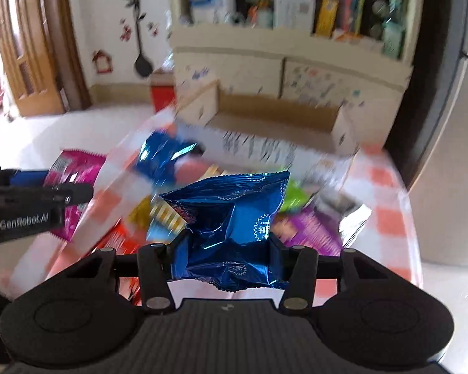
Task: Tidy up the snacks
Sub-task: 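Carry both bags into the cardboard box and open both tools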
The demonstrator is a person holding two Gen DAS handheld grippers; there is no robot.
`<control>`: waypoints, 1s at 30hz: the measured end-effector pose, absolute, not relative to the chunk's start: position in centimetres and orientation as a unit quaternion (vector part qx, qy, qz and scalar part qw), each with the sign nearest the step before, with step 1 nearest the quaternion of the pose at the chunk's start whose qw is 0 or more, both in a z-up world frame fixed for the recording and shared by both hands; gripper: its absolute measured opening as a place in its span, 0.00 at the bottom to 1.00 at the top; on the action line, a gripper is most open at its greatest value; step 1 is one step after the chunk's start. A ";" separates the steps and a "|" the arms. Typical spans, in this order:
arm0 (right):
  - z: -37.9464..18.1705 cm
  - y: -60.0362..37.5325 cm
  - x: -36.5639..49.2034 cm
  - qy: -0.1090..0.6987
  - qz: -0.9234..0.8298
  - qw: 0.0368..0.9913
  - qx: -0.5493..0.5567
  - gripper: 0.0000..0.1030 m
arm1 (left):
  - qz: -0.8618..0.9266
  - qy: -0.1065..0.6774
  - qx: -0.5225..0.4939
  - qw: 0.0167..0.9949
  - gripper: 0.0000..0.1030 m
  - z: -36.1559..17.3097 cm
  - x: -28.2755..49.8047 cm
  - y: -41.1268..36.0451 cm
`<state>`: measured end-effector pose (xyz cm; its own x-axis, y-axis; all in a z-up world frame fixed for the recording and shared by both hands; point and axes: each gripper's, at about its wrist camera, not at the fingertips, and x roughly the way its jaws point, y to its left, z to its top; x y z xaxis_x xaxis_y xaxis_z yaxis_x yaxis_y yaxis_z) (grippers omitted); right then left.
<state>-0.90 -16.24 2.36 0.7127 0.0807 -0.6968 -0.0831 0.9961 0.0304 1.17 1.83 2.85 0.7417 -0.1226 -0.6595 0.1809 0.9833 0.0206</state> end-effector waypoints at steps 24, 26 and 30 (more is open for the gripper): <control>5.0 -20.7 7.0 0.306 0.020 0.951 0.027 0.55 | -0.125 0.290 0.050 0.947 0.48 4.5 11.3 -3.3; 5.2 -21.3 7.9 0.303 0.010 0.952 0.041 0.55 | -0.131 0.287 0.047 0.948 0.48 4.5 12.2 -3.7; 5.5 -22.0 9.3 0.300 -0.001 0.952 0.061 0.55 | -0.139 0.282 0.033 0.949 0.48 4.6 14.4 -4.5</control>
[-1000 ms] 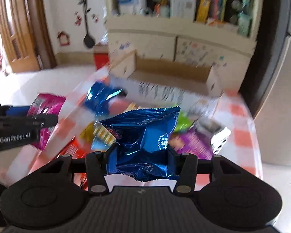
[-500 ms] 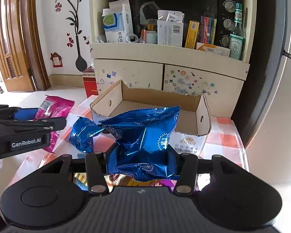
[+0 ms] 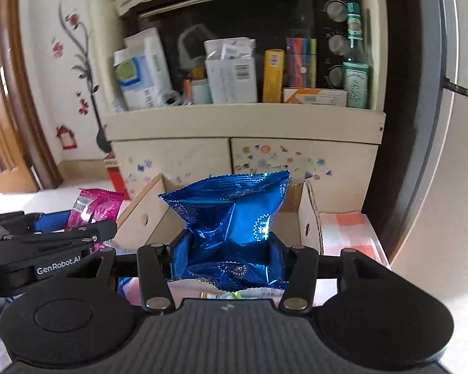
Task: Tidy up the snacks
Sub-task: 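Carry both bags into the cardboard box and open both tools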
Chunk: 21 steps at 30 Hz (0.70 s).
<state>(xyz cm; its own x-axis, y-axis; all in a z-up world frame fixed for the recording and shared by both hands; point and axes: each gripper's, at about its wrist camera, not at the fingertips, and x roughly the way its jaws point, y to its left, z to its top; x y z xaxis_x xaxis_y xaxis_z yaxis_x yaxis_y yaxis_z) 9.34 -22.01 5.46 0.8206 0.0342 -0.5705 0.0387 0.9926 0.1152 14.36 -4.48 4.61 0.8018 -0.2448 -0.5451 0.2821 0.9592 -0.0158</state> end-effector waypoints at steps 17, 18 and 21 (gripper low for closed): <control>2.3 -24.0 16.6 0.334 -0.028 0.937 0.099 0.56 | -0.157 0.309 0.004 0.938 0.49 1.9 22.7 -6.4; 1.9 -24.2 16.9 0.337 -0.033 0.935 0.105 0.57 | -0.152 0.316 0.005 0.937 0.53 1.5 23.1 -6.5; 1.5 -24.9 17.2 0.346 -0.042 0.927 0.137 0.67 | -0.137 0.331 -0.005 0.934 0.73 0.7 23.3 -6.6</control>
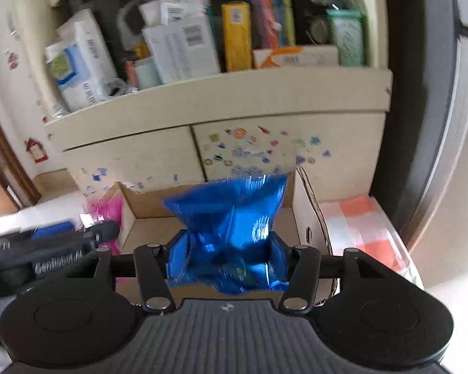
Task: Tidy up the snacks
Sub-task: 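Carry both bags into the cardboard box and open both tools, then grasp the croissant bag with the left tool while the right tool grasps the purple bag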
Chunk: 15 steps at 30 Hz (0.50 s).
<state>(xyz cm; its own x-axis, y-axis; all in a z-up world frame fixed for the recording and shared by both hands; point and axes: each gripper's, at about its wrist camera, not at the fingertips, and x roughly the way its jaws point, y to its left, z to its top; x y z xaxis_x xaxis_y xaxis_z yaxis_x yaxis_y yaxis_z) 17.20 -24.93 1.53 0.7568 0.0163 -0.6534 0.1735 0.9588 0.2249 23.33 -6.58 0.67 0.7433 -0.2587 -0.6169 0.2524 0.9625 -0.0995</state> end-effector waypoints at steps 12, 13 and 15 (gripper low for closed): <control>2.8 -25.1 15.4 0.388 -0.015 0.911 0.136 0.81 | -0.136 0.343 0.007 0.930 0.82 3.2 20.3 -4.9; 2.8 -25.1 15.2 0.394 -0.015 0.909 0.134 0.82 | -0.135 0.346 0.007 0.929 0.82 3.1 19.9 -4.7; 2.7 -25.1 14.7 0.406 -0.017 0.905 0.129 0.83 | -0.134 0.357 0.012 0.925 0.82 3.0 19.3 -4.5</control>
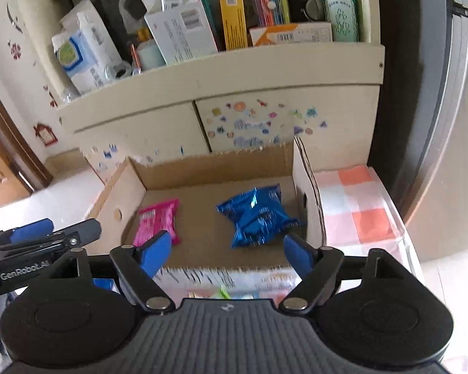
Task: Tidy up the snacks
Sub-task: 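Grasp the croissant bag with the left tool while the right tool grasps the purple bag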
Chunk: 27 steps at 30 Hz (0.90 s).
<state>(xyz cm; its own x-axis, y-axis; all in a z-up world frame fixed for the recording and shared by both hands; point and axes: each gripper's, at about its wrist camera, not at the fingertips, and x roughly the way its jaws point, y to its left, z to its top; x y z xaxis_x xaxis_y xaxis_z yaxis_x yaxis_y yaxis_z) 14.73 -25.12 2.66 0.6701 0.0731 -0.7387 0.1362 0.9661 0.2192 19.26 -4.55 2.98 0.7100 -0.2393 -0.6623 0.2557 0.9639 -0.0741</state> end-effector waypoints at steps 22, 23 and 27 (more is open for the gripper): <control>-1.3 -26.4 7.3 0.530 -0.058 0.836 0.133 0.88 | -0.183 0.453 0.060 0.870 0.83 -0.3 12.2 -6.0; -1.7 -26.4 7.1 0.536 -0.055 0.832 0.133 0.88 | -0.185 0.455 0.063 0.869 0.83 -0.5 12.2 -6.1; -3.5 -26.6 6.9 0.564 -0.061 0.812 0.136 0.89 | -0.188 0.464 0.082 0.862 0.83 -1.4 12.2 -6.6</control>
